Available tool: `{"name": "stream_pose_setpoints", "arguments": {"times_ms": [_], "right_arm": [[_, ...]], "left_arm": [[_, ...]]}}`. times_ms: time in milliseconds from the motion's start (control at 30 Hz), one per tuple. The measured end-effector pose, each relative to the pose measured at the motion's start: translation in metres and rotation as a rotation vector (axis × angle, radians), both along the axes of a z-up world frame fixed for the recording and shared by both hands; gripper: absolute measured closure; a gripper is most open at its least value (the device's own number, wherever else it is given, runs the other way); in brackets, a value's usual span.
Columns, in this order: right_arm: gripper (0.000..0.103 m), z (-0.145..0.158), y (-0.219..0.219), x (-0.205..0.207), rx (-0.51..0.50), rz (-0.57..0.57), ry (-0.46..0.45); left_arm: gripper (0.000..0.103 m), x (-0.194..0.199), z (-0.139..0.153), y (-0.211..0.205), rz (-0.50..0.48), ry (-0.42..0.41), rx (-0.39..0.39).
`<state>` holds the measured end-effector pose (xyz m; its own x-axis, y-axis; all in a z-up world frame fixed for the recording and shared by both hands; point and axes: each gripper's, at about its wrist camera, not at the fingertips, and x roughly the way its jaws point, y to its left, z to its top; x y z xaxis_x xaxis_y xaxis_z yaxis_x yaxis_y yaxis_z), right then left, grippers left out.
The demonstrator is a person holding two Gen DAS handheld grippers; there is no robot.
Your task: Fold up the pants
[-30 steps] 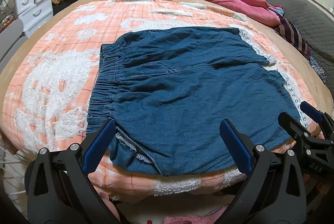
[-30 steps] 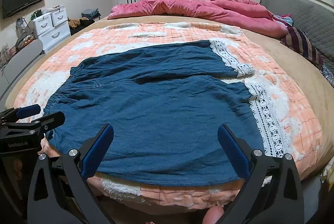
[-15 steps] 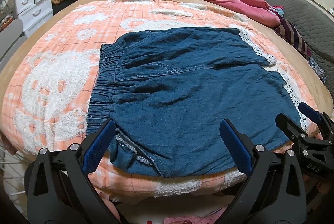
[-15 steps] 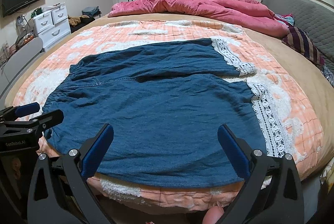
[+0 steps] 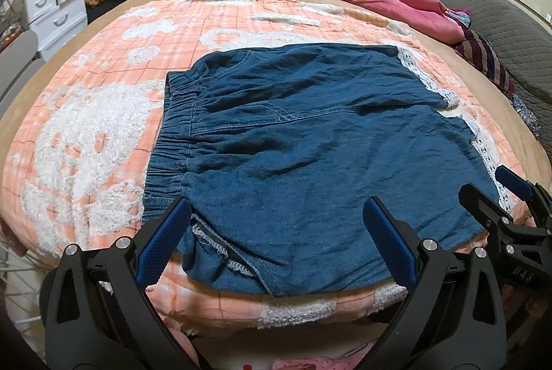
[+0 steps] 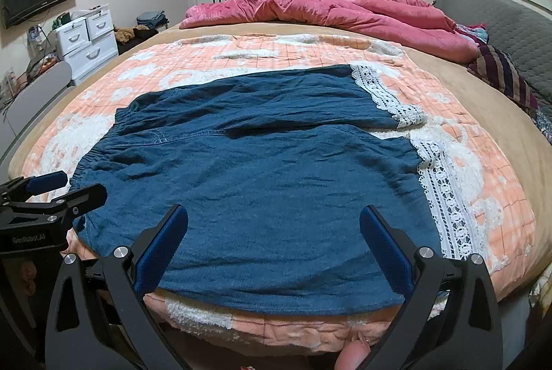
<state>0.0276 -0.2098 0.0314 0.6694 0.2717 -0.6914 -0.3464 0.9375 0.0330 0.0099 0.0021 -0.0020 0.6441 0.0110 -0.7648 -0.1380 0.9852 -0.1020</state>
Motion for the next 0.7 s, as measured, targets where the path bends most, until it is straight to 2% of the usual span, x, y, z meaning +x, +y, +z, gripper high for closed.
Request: {"name": "stream_pose_setpoints", "arguments": {"times_ms": [433,567,700], "right_arm": [[0.004,-0.001,0.009,0.018,0.002,0.041,0.024],[0.004,0.004,0.018,0.042,0.027,0.108,0.051],[0.004,0.008,0.033,0.073,0.023,0.148,0.057]], "left_arm": [[0.009,0.013,0.0,0.01,0.003,0.003,-0.009],[0.009,0.033,0.006,0.035,0.025,0.007,-0.006],[0.009,0.065,0.012,0.073,0.089,0.008,0.022]]}}
